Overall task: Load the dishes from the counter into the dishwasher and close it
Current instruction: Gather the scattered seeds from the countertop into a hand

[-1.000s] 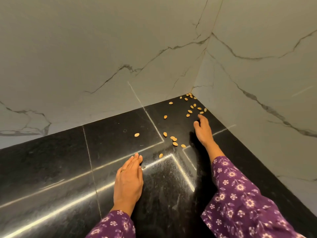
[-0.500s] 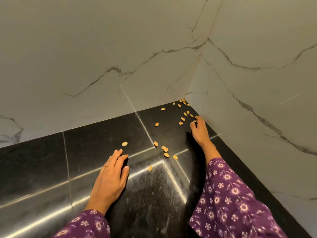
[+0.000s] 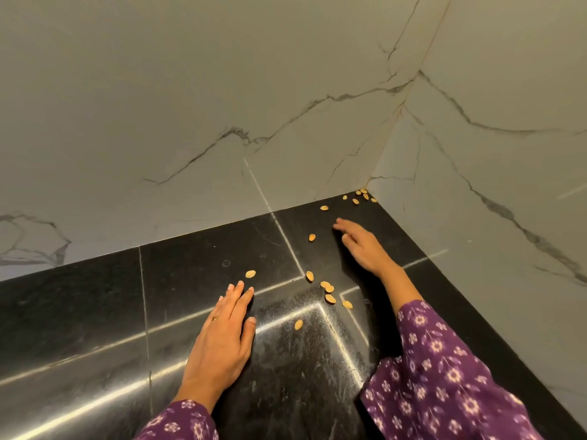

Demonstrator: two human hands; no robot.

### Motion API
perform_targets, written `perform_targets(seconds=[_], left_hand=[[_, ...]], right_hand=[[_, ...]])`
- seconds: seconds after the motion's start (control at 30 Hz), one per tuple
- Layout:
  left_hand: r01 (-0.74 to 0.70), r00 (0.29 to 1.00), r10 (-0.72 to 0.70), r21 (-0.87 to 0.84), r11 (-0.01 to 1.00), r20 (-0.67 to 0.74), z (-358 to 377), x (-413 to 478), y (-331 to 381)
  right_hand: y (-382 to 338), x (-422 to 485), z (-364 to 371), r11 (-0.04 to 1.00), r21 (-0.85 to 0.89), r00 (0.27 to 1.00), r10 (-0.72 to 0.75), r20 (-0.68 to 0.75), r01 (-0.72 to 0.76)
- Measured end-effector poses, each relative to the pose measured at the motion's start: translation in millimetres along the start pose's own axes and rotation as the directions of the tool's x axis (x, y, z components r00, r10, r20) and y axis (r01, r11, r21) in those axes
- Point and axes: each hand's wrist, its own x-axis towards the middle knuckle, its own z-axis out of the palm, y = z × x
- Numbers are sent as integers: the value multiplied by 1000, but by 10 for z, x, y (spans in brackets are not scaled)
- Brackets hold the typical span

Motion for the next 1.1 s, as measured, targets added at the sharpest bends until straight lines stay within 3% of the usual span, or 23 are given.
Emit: perform_targets(seconds=[0.07,0.17,0.23,0.33,0.4,0.5,0.63,0.87,1.03,1.1], left_hand=[[5,1000,-5,-4,1000,-4,2,-2,-3],[9,1000,-9,-6,1000,-3,0,-2,-2],[12,1000,-12,-3,1000,-7,-6,0,0],[9,1000,-9,1,1000,-12,-6,-5,9],[6,1000,-6,5,1000,-13,-4,1,20],[18,1000,-18,1,1000,-16,6,-2,8],[10,1000,-9,25,1000,-17,31,0,-20],[-7,1000,8,46,999,-17,11,11,-8],[-9,1000,10,18,1000,-13,2,12,-1],[-7,1000,7,14,1000,-7,5,15,-1]], right_hand=[[-74,-195,34,993,38,989,-115,88,112],[-148,-401,-54,959,274,991,-101,89,73],[-150,-337,-202,924,381,998,-6,-69,31],[-8,-17,-413,924,367,951,203,-235,-107],[97,231,-490,900,391,907,318,-278,-195],[166,564,-491,866,400,883,412,-227,-301],[391,946,-370,899,275,921,377,-95,-340],[156,964,-286,940,112,939,333,-90,-322],[-99,525,-195,986,57,986,153,70,-157],[-139,348,-177,990,113,989,69,132,-84]])
